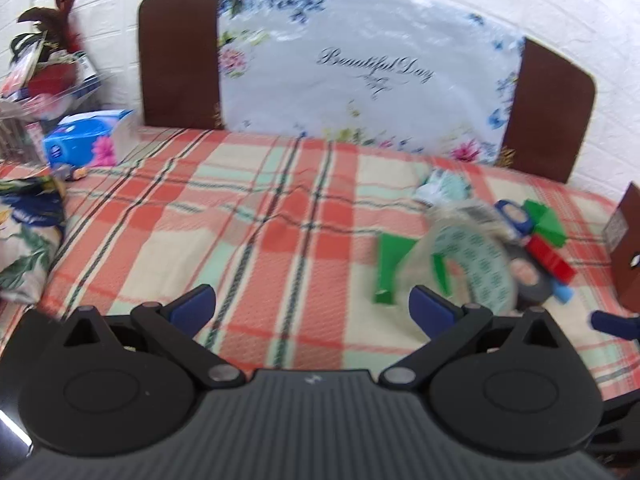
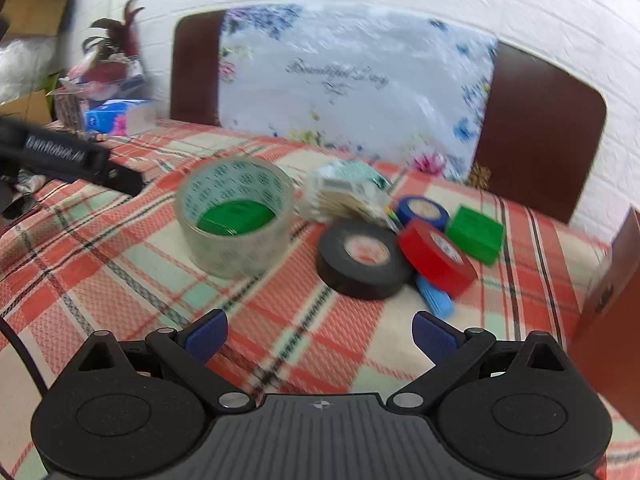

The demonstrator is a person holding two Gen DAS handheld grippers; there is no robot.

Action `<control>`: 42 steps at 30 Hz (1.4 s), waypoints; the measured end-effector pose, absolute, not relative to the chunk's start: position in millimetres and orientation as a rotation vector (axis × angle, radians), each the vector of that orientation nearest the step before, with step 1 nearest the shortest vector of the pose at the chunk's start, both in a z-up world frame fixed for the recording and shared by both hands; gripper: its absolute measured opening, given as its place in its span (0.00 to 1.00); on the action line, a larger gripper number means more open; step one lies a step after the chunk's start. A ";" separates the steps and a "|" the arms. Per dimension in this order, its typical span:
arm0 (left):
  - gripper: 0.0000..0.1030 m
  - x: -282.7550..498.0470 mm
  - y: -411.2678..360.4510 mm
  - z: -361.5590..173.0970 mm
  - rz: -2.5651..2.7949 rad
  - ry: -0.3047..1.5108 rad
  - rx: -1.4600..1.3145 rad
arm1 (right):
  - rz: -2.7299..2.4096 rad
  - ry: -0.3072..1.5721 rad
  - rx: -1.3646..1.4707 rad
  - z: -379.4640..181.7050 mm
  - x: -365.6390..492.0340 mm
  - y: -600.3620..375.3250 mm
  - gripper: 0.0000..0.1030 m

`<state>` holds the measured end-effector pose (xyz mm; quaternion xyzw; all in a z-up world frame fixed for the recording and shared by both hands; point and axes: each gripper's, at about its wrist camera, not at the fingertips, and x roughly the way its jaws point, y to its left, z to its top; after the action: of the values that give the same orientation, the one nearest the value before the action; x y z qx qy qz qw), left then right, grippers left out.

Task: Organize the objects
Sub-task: 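Reach the left tool to the clear tape roll and grasp it, then carry the clear tape roll into the brown box and open the left tool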

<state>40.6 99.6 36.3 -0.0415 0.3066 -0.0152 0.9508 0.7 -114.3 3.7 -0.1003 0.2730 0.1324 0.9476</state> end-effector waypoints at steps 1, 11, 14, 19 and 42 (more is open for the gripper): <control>1.00 41.9 97.6 39.0 -0.050 0.618 -0.091 | 0.276 0.542 -0.212 5.0 -0.4 -111.1 0.95; 0.98 64.4 68.8 43.5 -0.185 0.616 -0.049 | 0.338 0.487 -0.239 10.2 15.8 -83.6 0.95; 0.90 72.4 66.2 36.8 -0.187 0.648 -0.043 | 0.361 0.487 -0.244 6.8 21.8 -77.3 0.94; 0.88 80.6 63.3 27.5 -0.178 0.675 -0.018 | 0.384 0.504 -0.240 2.0 35.9 -71.7 0.94; 0.23 60.8 39.0 24.0 -0.272 0.720 -0.029 | 0.405 0.533 -0.256 0.2 24.5 -73.2 0.75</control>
<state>60.8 39.0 24.0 -0.0143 0.3514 -0.1325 0.9267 24.5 -73.2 0.2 -0.1251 0.2610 0.1980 0.9365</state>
